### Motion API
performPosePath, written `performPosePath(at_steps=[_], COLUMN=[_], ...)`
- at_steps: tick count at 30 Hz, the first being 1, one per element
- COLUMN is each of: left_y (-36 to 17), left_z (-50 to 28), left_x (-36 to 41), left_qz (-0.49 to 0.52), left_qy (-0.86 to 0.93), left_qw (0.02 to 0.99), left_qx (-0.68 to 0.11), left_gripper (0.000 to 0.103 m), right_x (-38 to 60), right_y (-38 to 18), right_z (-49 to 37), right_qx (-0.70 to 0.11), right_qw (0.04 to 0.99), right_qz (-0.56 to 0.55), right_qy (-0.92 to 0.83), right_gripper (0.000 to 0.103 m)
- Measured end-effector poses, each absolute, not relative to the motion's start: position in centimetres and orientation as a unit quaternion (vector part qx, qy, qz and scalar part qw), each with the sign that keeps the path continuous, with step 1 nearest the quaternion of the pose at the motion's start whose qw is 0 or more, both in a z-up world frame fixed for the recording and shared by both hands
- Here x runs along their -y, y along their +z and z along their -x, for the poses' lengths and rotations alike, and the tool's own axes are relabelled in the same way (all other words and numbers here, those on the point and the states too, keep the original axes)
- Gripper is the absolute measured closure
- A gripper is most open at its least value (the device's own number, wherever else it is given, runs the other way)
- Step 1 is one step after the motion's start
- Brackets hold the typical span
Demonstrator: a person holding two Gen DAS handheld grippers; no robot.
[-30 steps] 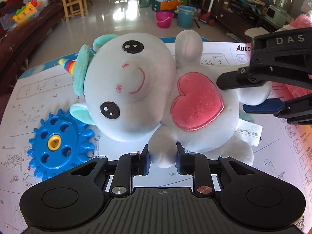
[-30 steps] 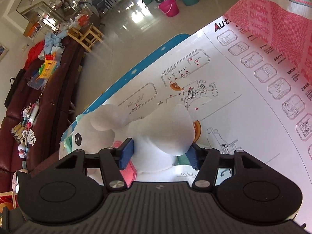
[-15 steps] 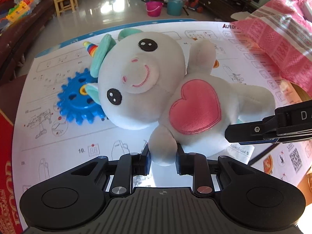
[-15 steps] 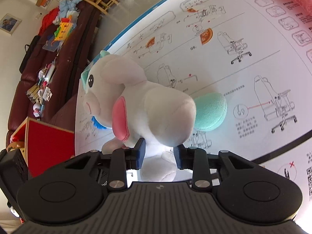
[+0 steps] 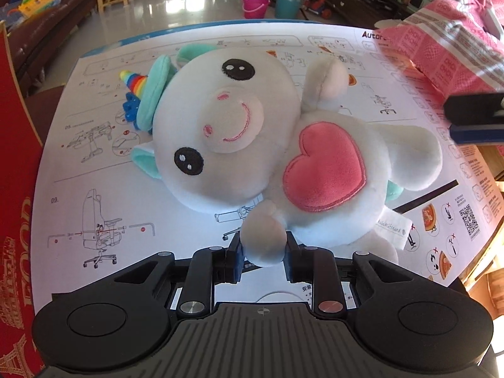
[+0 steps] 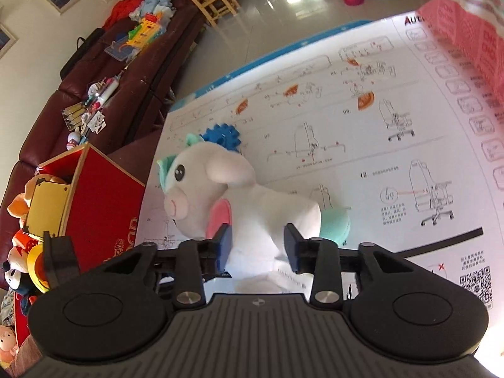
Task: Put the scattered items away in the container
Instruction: 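Close the left gripper on the unicorn's leg while the right gripper grips its head, then lift the unicorn plush off the sheet with both grippers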
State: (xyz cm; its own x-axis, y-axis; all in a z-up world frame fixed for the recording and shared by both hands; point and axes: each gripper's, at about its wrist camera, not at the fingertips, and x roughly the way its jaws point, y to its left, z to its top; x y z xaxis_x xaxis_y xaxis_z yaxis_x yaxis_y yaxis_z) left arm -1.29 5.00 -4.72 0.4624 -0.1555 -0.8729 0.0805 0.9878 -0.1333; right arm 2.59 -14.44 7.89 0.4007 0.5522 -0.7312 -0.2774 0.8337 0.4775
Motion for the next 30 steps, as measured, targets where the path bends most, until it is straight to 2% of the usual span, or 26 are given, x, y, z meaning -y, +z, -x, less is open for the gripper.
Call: performPosePath(at_steps=[1, 6, 9, 17, 18, 19, 21, 23, 30], left_y=[-4.8, -5.1, -5.2, -6.0, -6.0, -6.0, -5.8, -5.3, -3.3], left_z=[1.4, 1.4, 1.4, 1.5, 1.5, 1.4, 1.5, 1.7, 1.8], left_x=[-5.3, -6.2, -6.4, -6.1, -6.2, -6.3, -6.5, -6.6, -6.3], left_qz=[0.041, 0.062, 0.069, 0.057, 0.059, 0.061, 0.064, 0.059, 0.051], left_qy=[-0.067, -0.062, -0.062, -0.069, -0.068, -0.068, -0.061, -0.048, -0.052], left_qw=[0.853, 0.851, 0.851, 0.846, 0.846, 0.846, 0.848, 0.855, 0.868], left_qx=[-0.516, -0.518, -0.517, -0.525, -0.525, -0.525, -0.522, -0.514, -0.491], left_gripper=[0.079, 0.078, 0.077, 0.074, 0.073, 0.068, 0.053, 0.036, 0.032], right_x=[14.1, 10.9, 9.1, 6.3, 6.0, 5.8, 5.7, 5.8, 6.2], right_y=[8.4, 7.9, 5.9, 4.5, 4.2, 3.7, 2.5, 1.6, 1.6], right_z=[-2.5, -3.1, -3.3, -5.8, -6.1, -6.4, -6.8, -6.6, -6.0], right_qx=[-0.474, -0.441, -0.45, -0.44, -0.44, -0.452, -0.48, -0.485, -0.485], right_qw=[0.833, 0.85, 0.844, 0.846, 0.847, 0.843, 0.832, 0.834, 0.834], right_qz=[-0.13, -0.048, -0.004, -0.001, 0.004, 0.004, -0.011, -0.004, -0.016], right_qy=[0.254, 0.284, 0.293, 0.302, 0.298, 0.292, 0.279, 0.263, 0.262], right_gripper=[0.037, 0.033, 0.033, 0.034, 0.036, 0.044, 0.06, 0.062, 0.063])
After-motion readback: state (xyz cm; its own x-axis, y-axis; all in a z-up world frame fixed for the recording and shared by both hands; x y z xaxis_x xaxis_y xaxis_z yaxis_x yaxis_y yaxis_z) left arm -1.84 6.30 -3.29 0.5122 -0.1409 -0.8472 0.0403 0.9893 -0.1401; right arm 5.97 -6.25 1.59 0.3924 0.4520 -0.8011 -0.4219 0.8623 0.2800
